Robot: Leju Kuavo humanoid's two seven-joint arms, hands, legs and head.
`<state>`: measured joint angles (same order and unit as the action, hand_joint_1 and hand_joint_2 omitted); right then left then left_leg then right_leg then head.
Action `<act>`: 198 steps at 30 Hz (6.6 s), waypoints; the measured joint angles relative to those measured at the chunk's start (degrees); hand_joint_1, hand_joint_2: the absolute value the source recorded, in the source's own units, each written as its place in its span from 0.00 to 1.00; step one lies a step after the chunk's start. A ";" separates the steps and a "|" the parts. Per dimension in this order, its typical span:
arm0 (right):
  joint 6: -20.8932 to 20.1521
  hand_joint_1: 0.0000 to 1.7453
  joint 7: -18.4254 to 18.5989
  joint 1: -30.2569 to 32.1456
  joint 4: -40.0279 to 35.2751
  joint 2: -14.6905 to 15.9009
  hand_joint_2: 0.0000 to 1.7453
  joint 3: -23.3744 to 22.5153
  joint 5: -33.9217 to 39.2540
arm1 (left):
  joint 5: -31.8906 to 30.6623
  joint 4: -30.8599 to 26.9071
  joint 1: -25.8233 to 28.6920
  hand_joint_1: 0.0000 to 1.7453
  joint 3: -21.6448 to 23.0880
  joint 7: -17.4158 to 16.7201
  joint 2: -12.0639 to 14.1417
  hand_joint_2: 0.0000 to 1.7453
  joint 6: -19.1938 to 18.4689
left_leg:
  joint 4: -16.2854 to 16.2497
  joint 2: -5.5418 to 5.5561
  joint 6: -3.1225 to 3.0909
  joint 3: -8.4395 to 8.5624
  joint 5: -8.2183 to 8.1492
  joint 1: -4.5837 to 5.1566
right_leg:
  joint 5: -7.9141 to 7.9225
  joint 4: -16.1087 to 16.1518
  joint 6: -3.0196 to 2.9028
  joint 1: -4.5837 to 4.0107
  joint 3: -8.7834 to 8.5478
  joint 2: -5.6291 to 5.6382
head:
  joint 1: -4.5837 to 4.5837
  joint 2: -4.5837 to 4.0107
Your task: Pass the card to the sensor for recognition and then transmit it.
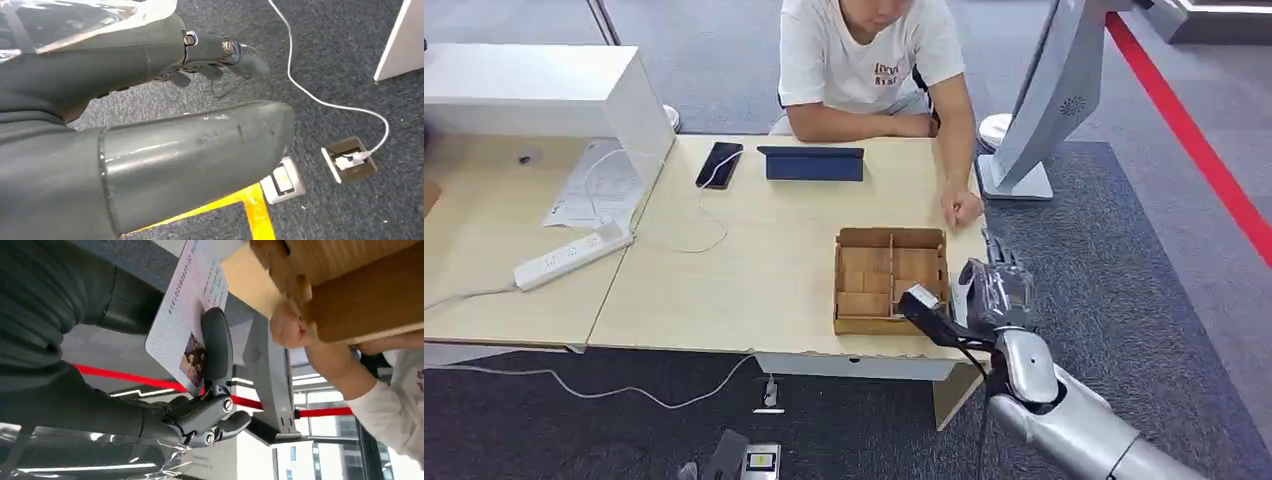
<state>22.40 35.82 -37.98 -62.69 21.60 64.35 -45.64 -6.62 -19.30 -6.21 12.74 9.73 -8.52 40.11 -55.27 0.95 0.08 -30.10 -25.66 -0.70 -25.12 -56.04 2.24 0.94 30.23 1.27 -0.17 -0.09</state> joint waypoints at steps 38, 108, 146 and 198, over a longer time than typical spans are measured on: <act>7.37 1.00 3.91 -0.50 8.46 0.50 1.00 -3.21 -3.85 | -5.25 0.15 0.79 0.00 -5.44 0.68 -0.17 0.00 0.00 | -0.02 -0.01 0.00 0.01 0.02 0.00 | 0.01 0.01 0.00 0.01 0.02 0.00 | 0.02 0.00; 13.66 1.00 3.78 -2.96 4.20 -0.35 1.00 -0.96 0.69 | -11.37 0.66 0.95 0.00 -9.79 1.73 -0.24 0.00 0.00 | -0.03 -0.03 0.00 -0.02 0.08 0.01 | 0.08 0.00 0.01 0.02 0.08 0.00 | 0.02 0.00; -7.74 1.00 3.80 -20.91 1.44 -7.74 1.00 9.79 7.15 | -1.92 0.98 -1.48 0.00 -0.85 -5.47 0.09 0.00 0.00 | -0.01 0.00 0.07 -0.16 0.14 0.00 | 0.12 -0.07 -0.01 0.01 0.21 0.00 | 0.02 0.00; 14.12 0.00 -12.61 9.16 -22.21 -1.99 1.00 -6.23 19.70 | -19.67 2.78 0.93 0.00 -19.83 4.26 -1.55 0.00 0.00 | -0.01 -0.02 0.10 -0.20 0.15 -0.01 | 0.19 -0.01 -0.04 0.00 0.31 0.01 | 0.02 0.00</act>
<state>36.52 23.22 -28.83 -84.89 19.61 58.12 -25.94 -26.29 -16.52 -5.29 -7.08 13.99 -10.08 40.11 -55.27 0.93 0.18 -30.30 -25.50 -0.71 -24.94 -56.05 2.19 0.94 30.53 1.28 -0.15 -0.09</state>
